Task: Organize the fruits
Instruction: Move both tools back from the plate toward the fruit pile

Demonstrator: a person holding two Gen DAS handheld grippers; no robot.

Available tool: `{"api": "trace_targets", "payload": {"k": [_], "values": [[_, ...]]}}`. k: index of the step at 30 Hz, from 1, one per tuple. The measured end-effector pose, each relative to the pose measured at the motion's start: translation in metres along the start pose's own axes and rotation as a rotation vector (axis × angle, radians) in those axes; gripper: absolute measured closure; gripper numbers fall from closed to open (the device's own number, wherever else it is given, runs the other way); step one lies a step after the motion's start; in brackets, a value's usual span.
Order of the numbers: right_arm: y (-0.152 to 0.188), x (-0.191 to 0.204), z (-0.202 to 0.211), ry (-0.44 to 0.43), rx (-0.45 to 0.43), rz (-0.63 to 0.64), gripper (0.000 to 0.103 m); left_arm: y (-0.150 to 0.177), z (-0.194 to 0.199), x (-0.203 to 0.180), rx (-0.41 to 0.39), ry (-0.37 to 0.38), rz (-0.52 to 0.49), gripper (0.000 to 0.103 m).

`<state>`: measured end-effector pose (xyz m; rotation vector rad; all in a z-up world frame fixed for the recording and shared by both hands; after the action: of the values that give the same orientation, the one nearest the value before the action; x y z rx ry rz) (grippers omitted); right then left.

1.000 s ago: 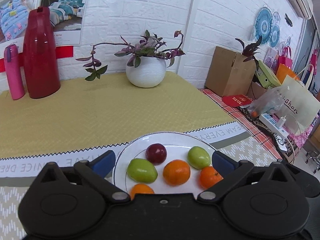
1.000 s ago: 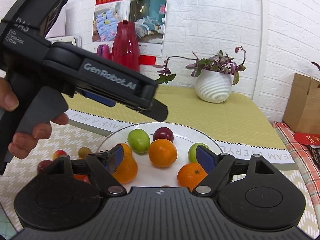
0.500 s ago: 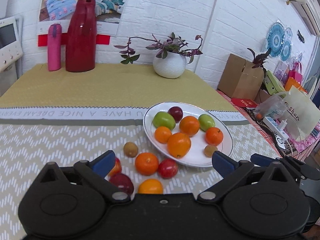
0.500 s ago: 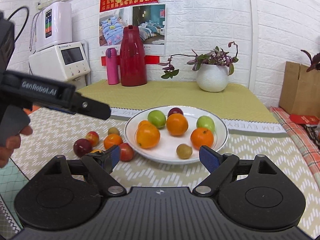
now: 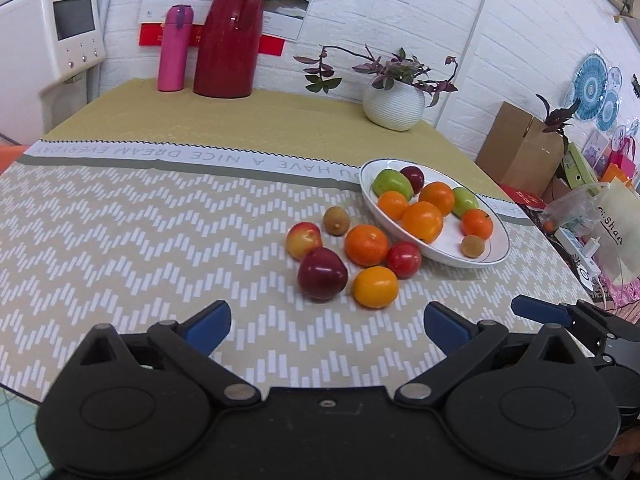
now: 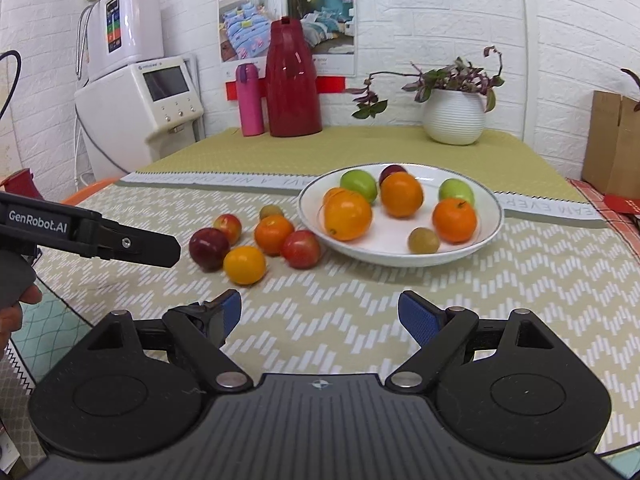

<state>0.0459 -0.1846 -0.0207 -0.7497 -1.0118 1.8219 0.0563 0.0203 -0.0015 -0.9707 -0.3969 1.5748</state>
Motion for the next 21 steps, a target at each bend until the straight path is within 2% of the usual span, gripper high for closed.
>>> {"api": "trace_targets", "payload": {"k": [14, 21], "values": [[-0.017, 0.032, -0.032, -0.072, 0.048, 0.071, 0.000, 0.003, 0.007, 0.020, -0.009, 0.036, 0.016, 0.000], [-0.029, 0.040, -0.053, -0.068, 0.052, 0.133, 0.013, 0.001, 0.004, 0.026, 0.000, 0.038, 0.017, 0.000]]}}
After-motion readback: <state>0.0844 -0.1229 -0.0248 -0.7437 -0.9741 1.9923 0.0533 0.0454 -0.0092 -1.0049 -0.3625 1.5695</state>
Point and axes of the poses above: each gripper's, at about its wrist camera, not at the fingertips, and z roughly against the way its jaws point, x to its left, y to its underside, the point moved 1 cm from there along -z, roughly the way its jaws point, and after that the axes turned 10 degrees about z, right-handed, at the moved point
